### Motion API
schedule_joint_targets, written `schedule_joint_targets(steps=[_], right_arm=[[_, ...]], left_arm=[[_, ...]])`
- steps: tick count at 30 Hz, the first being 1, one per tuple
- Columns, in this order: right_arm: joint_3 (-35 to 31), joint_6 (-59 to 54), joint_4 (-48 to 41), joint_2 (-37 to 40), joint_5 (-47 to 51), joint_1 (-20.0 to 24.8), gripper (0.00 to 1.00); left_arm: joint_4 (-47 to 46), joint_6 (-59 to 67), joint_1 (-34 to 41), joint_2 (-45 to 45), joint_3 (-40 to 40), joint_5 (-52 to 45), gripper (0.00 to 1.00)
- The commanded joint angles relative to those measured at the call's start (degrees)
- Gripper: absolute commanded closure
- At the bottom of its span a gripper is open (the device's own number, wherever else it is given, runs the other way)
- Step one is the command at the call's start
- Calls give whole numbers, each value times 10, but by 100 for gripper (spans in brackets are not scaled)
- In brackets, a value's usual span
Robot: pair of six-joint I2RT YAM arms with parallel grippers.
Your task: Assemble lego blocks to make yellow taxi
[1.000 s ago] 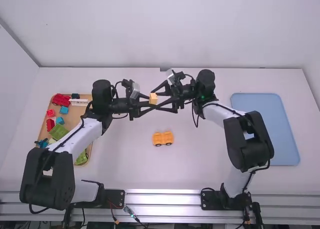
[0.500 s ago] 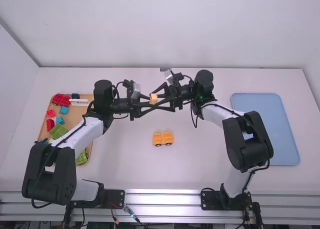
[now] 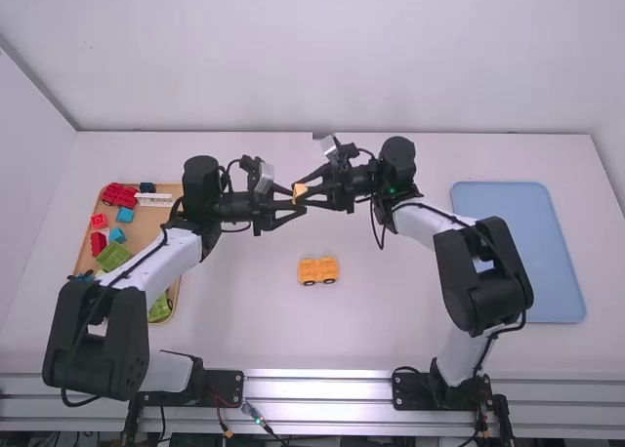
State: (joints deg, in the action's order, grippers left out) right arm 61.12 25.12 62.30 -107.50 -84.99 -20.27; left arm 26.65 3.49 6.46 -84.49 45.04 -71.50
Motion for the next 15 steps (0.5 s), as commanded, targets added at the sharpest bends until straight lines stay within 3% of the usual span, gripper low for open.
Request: schedule_joint_targets(steps=[1, 2, 3, 4, 10, 13, 15], right_arm=[[16, 16, 5, -3, -19, -6, 89], [16, 16, 5, -3, -18, -6, 89], [16, 14, 4, -3, -14, -5, 89], [15, 6, 3, -3, -8, -5, 89], [15, -12, -20, -3, 47, 26, 91], [15, -48, -78, -3, 115, 49, 91], [16, -102, -186, -3, 226, 71, 91]], left_arm=[[1, 19, 0, -3, 0, -1, 74], [0, 19, 0, -3, 0, -1, 66], [-3, 20, 0, -3, 0, 1, 41], [-4, 19, 0, -3, 0, 6, 4], [-9, 19, -1, -3, -1, 105, 1], [-45, 19, 0, -3, -1, 183, 1], [-100, 19, 0, -3, -1, 265, 1]])
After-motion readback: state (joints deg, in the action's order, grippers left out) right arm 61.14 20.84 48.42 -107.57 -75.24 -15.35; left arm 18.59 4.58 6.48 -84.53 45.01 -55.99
